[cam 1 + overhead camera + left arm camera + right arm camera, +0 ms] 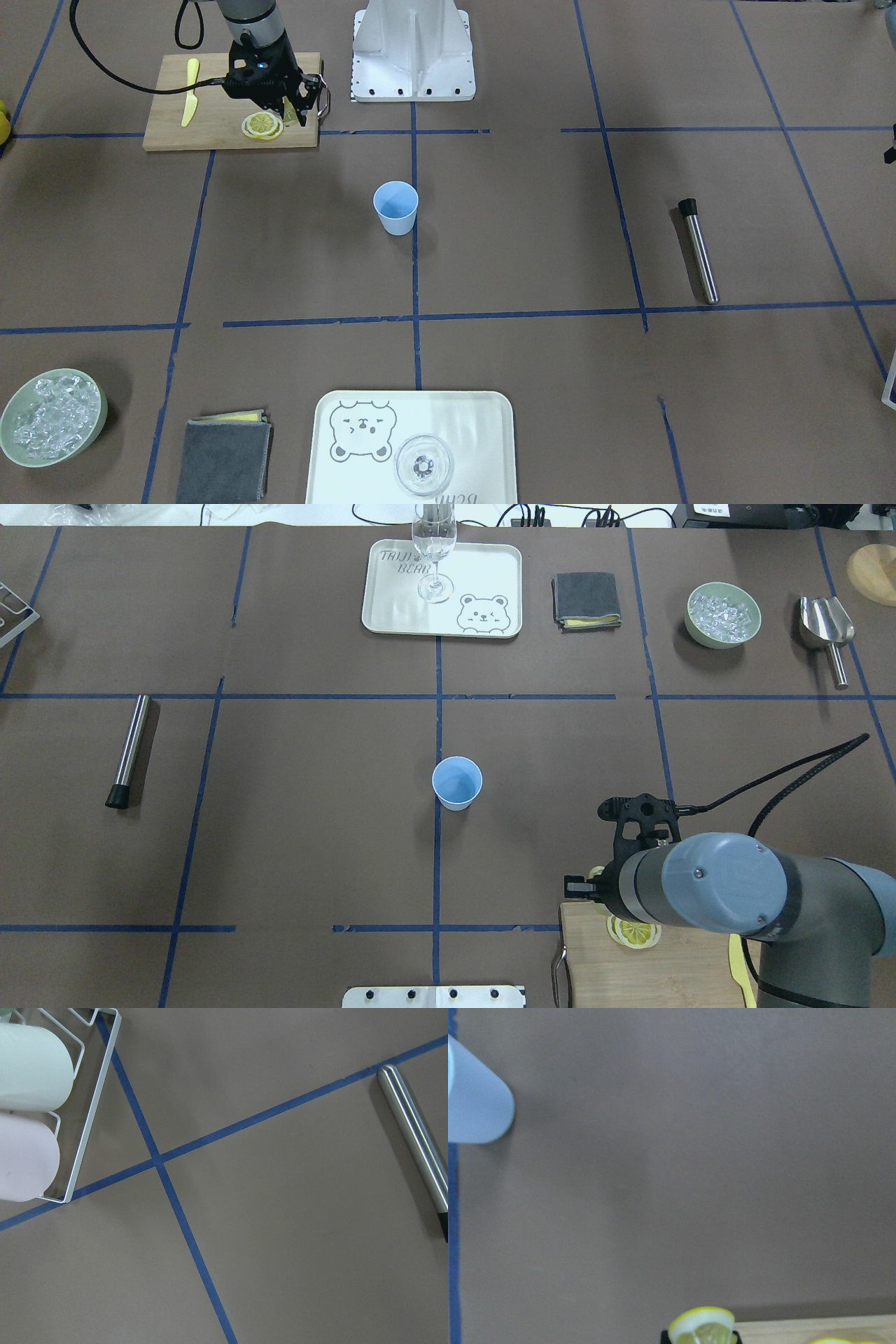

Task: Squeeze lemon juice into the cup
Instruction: 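Carry the lemon slice with the right gripper over the blue cup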

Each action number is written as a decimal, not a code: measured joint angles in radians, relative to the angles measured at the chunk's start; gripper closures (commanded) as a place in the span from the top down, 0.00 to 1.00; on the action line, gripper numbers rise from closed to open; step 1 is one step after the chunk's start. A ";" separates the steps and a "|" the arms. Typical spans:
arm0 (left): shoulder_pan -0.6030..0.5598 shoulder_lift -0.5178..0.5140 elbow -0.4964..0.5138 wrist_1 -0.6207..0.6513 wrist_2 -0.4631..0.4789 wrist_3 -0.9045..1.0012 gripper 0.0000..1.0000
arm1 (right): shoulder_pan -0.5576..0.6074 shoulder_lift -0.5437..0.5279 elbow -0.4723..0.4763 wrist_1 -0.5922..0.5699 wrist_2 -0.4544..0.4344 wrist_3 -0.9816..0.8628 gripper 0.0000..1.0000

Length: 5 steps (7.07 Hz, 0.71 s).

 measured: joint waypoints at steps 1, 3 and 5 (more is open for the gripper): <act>0.000 0.000 0.001 0.000 0.000 0.000 1.00 | 0.029 0.078 -0.041 -0.007 0.001 0.000 0.20; 0.000 0.000 0.002 0.000 0.000 0.000 1.00 | 0.093 0.207 -0.111 -0.022 0.002 0.000 0.24; 0.000 0.000 0.003 -0.001 0.000 0.000 1.00 | 0.150 0.339 -0.229 -0.017 0.002 0.001 0.30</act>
